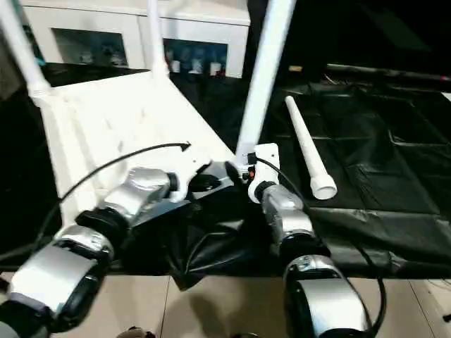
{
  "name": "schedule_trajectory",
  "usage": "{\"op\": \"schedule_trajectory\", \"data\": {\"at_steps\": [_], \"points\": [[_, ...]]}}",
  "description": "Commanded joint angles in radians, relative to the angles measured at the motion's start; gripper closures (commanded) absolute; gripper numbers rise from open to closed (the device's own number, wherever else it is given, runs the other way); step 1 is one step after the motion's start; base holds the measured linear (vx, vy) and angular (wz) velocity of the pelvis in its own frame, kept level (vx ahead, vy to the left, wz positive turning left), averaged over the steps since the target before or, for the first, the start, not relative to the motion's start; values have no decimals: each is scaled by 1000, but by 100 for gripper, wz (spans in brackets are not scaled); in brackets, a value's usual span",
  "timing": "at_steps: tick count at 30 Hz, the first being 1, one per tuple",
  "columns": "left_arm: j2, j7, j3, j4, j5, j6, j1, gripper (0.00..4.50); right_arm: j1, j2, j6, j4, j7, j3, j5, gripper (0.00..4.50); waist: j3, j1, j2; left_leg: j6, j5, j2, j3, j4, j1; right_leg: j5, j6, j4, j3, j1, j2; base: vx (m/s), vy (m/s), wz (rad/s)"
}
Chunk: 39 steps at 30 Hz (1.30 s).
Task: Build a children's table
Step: Rotate leg to tighten
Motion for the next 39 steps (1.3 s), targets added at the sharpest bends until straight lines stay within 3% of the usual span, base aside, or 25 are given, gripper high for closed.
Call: {"op": "schedule_trajectory", "data": {"at_steps": [1, 3, 6, 8, 11, 15, 19, 20, 26, 33, 35, 37, 39], "points": [[-6, -114, -31, -66, -23, -52, 9, 450, 14, 4, 13, -40, 140, 69, -13, 67, -74, 8, 7, 44, -303, 16, -10, -73, 18, -269, -211, -72, 45, 53, -57, 0, 0, 0], [7, -145, -39, -77, -22, -62, 19, 450, 20, -10, 12, -53, 179, 80, -16, 67, -74, 14, 9, 46, -294, 17, -6, -71, 22, -240, -227, -68, 45, 52, -54, 0, 0, 0], [80, -329, -52, -143, -55, -68, 67, 450, 51, -109, 26, -134, 426, 136, -15, 67, -77, 24, 8, 65, -247, 21, -3, -67, 15, -145, -257, -51, 44, 60, -50, 0, 0, 0], [112, -387, -65, -161, -53, -66, 77, 450, 56, -146, 41, -155, 509, 156, -12, 67, -77, 30, 11, 66, -250, 23, -2, -67, 19, -127, -266, -47, 44, 56, -50, 0, 0, 0], [134, -435, -67, -185, -58, -59, 86, 450, 54, -176, 57, -166, 577, 173, -11, 67, -75, 35, 14, 49, -274, 24, -2, -69, 23, -162, -265, -50, 46, 55, -53, 0, 0, 0], [144, -463, -70, -211, -65, -44, 96, 450, 47, -194, 65, -168, 628, 188, -14, 67, -74, 38, 9, 30, -302, 23, -2, -71, 24, -214, -253, -55, 47, 54, -57, 0, 0, 0], [139, -459, -70, -215, -65, -42, 96, 450, 44, -192, 81, -171, 645, 189, -8, 94, -73, 39, 8, 26, -299, 23, -3, -71, 24, -250, -237, -58, 47, 52, -57, 0, 0, 0], [136, -457, -69, -218, -64, -40, 96, 450, 44, -189, 86, -176, 651, 191, -5, 120, -73, 39, 8, 24, -296, 23, -3, -71, 24, -250, -236, -59, 47, 52, -57, 0, 0, 0], [137, -456, -64, -228, -70, -34, 101, 450, 52, -189, 97, -184, 669, 190, 3, 162, -76, 40, 9, 27, -274, 23, -3, -69, 22, -219, -240, -54, 46, 54, -56, 0, 0, 0], [108, -354, -33, -189, -72, -19, 80, 450, 77, -165, 100, -180, 567, 157, 6, 175, -75, 40, 12, 21, -283, 22, -3, -69, 23, -224, -238, -56, 47, 52, -55, 0, 0, 0], [69, -195, -3, -122, -53, 17, 35, 450, 78, -125, 80, -124, 358, 125, -24, 175, -71, 32, 8, -4, -319, 18, -5, -71, 28, -300, -218, -65, 47, 46, -57, 0, 0, 0], [44, -142, 19, -99, -65, 28, 15, 450, 76, -101, 79, -101, 268, 106, -27, 176, -70, 26, 6, -13, -335, 14, -10, -72, 25, -381, -190, -75, 45, 49, -61, 0, 0, 0], [23, -81, 34, -78, -68, 34, -4, 450, 72, -82, 82, -82, 187, 91, -30, 176, -70, 22, 7, -9, -340, 14, -11, -72, 25, -405, -174, -81, 46, 46, -61, 0, 0, 0]]}}
